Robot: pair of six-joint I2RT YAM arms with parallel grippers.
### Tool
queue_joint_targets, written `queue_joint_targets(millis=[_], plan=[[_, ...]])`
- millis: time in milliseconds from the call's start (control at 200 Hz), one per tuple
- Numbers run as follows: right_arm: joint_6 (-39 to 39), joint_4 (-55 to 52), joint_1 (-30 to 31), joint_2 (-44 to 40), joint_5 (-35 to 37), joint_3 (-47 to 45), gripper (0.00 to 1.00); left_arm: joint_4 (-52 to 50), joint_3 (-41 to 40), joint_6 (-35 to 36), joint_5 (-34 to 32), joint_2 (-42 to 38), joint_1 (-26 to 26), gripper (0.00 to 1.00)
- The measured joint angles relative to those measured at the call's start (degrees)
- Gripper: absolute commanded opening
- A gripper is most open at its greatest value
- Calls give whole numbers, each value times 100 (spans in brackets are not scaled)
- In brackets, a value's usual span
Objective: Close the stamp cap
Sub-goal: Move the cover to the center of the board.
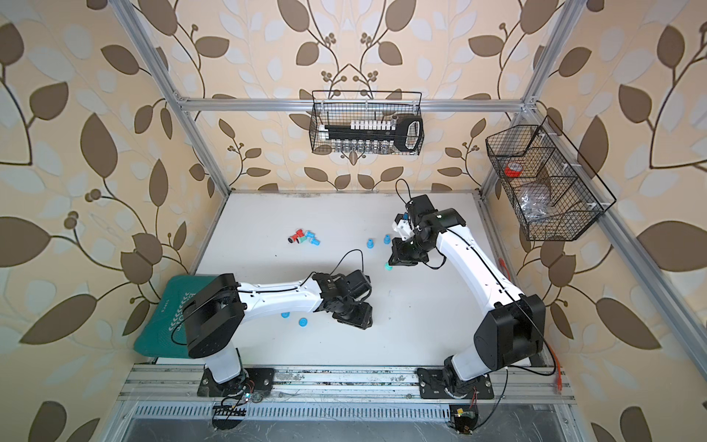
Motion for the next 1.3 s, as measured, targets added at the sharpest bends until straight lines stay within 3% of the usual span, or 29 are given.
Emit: queue_joint_targets(millis=[205,285,390,500,635,710,805,1300], plan=[[-2,0,-15,-66,0,0,7,46,-179,-173,-13,-46,-4,56],[-2,15,-15,-90,-7,-35,7,55,-271,-219,37,-68,50,46],[-2,7,-15,-118,-20,-79,7,70,-291,-175,-37,-118,-52,64],[0,46,-15,-214,-20,-190,7,627,-715,-404,24,-494,-66,50],[-2,42,-15,-240,-46,-221,7,1163,-1228,-702,326,-470,120,61],[-2,57,-17,-267,-46,-264,7,1668,-1589,-927,391,-702,160,55],[-2,39,-39,-293,-61,-315,7,2096,-1908,-1239,671,-817,240,63],[-2,63,-48,-413,-105,-415,7,887,-1272,-844,382,-1311,214,59]])
